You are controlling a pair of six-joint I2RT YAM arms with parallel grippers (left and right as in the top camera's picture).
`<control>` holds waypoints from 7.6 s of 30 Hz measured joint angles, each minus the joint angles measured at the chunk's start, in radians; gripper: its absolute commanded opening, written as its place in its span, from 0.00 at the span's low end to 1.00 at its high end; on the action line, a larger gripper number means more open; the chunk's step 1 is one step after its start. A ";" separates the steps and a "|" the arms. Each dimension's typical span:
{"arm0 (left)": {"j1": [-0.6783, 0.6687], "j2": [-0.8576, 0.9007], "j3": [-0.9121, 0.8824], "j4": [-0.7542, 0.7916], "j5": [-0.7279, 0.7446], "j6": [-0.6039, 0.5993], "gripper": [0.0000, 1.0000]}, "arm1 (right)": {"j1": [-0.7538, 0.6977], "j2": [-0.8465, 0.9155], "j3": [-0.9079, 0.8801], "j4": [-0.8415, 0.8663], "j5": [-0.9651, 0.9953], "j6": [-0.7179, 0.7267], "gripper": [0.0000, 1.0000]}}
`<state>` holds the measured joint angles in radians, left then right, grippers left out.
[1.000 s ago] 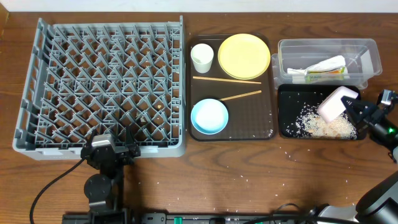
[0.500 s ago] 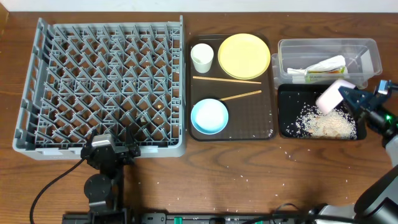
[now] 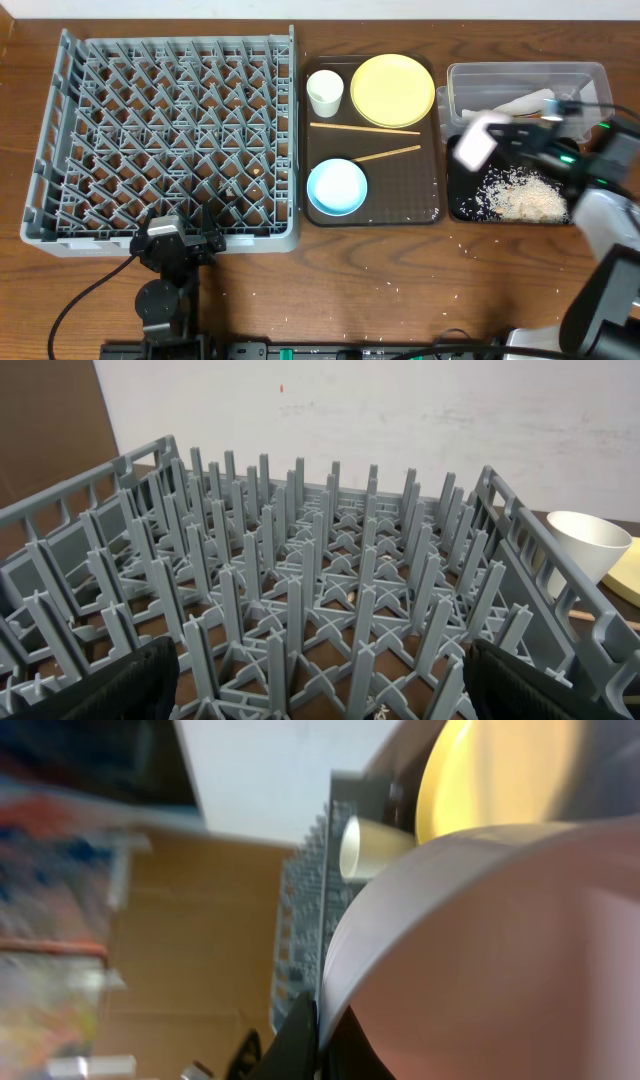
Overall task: Sort waste into correct bins and load items into the dishwasher
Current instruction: 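Return the empty pink bowl to the dark tray with the right gripper, then grasp the white paper cup with the right gripper and lift it, then hand the white cup to the left gripper over the dish rack, then lower the white cup into the rack with the left gripper and release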
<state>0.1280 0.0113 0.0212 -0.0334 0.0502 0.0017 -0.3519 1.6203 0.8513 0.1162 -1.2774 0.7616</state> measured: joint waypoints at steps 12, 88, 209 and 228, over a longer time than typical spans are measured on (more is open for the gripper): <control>0.000 0.000 0.000 0.000 0.000 0.000 0.92 | 0.472 -0.002 0.254 -0.553 0.539 -0.186 0.01; -0.001 1.399 1.521 -1.021 0.333 -0.155 0.92 | 0.763 0.775 1.327 -0.885 1.154 -0.338 0.42; -0.371 1.609 1.448 -1.222 0.021 -0.405 0.47 | 0.638 0.467 1.237 -1.249 1.007 -0.548 0.99; -0.425 1.625 1.289 -1.152 0.053 -0.449 0.47 | 0.638 0.467 1.237 -1.249 1.033 -0.562 0.99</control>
<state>-0.2966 1.6363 1.3098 -1.1858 0.1032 -0.4473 0.2859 2.0869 2.0884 -1.1328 -0.2443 0.1997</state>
